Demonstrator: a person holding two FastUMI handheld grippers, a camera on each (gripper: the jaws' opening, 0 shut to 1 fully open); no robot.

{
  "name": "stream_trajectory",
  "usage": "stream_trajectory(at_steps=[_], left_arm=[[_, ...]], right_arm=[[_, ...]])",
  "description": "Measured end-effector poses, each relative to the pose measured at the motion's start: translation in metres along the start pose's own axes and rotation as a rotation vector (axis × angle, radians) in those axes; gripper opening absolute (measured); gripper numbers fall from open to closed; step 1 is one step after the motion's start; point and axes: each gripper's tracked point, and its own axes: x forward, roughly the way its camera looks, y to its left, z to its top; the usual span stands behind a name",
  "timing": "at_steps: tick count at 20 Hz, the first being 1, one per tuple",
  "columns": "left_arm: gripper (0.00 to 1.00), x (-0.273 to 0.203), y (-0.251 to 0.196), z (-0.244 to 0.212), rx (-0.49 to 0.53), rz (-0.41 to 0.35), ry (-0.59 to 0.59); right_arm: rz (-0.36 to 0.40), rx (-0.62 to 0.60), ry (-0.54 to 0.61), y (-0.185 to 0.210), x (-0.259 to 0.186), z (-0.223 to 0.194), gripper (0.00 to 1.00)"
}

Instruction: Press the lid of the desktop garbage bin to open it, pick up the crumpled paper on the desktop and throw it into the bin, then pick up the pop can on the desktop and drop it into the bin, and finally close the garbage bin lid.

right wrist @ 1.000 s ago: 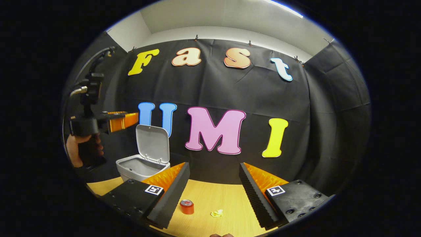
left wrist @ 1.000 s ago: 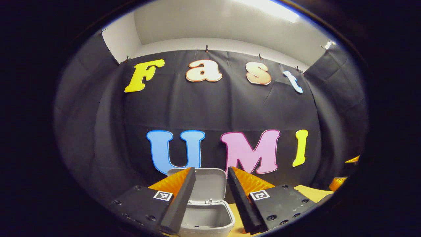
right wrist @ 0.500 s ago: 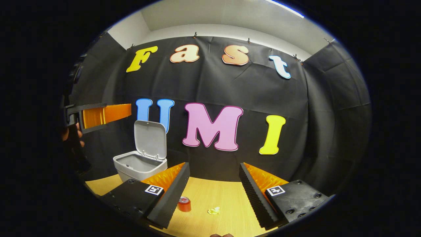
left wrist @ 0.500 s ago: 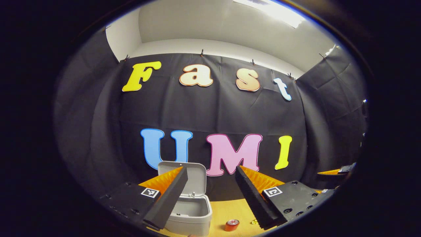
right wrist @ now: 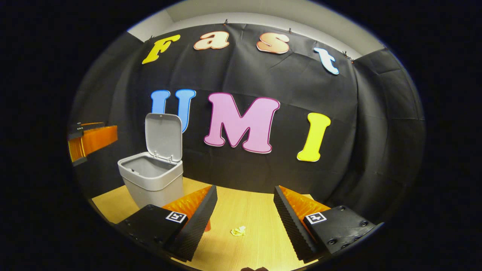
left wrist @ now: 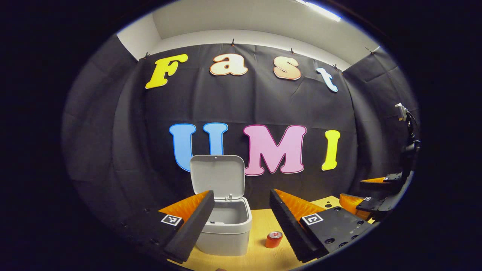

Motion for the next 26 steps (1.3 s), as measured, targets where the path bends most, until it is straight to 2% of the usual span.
stream_trajectory(at_steps=[5, 13, 17, 26], left_arm=[[1.00, -0.001, 0.005, -0.013, 0.021, 0.030, 0.051], [1.00, -0.007, 0.001, -0.027, 0.068, 0.086, 0.116], [1.00, -0.010, -0.009, -0.040, 0.093, 0.089, 0.158], [1.00, -0.007, -0.033, -0.059, 0.072, 0.124, 0.220]], right_arm=[[0.058, 0.027, 0.150, 0.003, 0.039, -0.047, 0.98], [0.144, 0.025, 0.565, 0.004, 0.081, -0.181, 0.99], [0.188, -0.017, 0.682, 0.010, 0.108, -0.228, 0.99], [0.238, 0.027, 0.898, 0.017, 0.135, -0.306, 0.99]])
